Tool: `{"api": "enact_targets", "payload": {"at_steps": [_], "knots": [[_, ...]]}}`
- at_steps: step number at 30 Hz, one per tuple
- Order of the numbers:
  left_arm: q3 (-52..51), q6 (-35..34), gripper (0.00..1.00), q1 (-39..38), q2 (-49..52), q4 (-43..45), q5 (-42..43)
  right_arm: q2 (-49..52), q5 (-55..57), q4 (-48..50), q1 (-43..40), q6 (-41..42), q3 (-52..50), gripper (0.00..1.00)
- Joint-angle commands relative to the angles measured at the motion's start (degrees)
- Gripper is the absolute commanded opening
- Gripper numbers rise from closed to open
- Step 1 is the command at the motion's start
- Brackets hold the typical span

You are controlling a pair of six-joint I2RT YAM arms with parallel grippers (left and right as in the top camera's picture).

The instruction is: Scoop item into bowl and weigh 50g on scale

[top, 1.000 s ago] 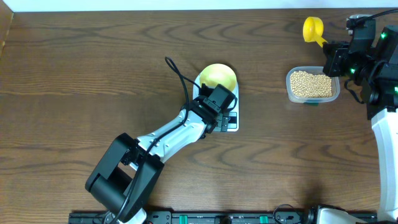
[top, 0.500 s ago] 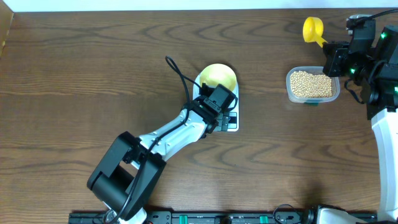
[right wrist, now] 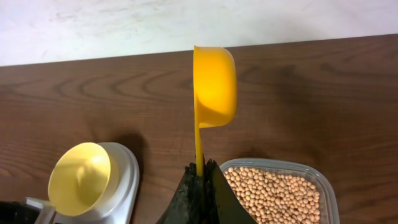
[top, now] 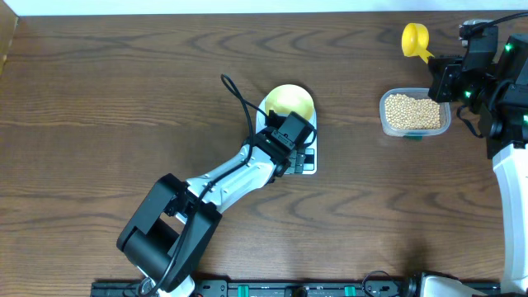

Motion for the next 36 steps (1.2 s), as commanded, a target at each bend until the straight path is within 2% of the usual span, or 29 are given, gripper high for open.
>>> {"api": "enact_targets", "payload": {"at_steps": [1, 25, 36], "knots": [[-0.70, -0.09, 1.00, 0.20, 2.71, -1.88, -3.13, -0.22, -0.33, -0.07, -0.48, -0.87, 0.85, 0.01], [-2.03, -0.07, 1.00, 0.20, 3.10, -2.12, -2.69, -0.22, -0.35, -0.26, -0.48, -0.87, 0.85, 0.01], [-2.03, -0.09, 1.00, 0.20, 8.33, -3.67, 0.26, -0.22, -0.33, -0.39, -0.48, -0.90, 0.85, 0.01]]}}
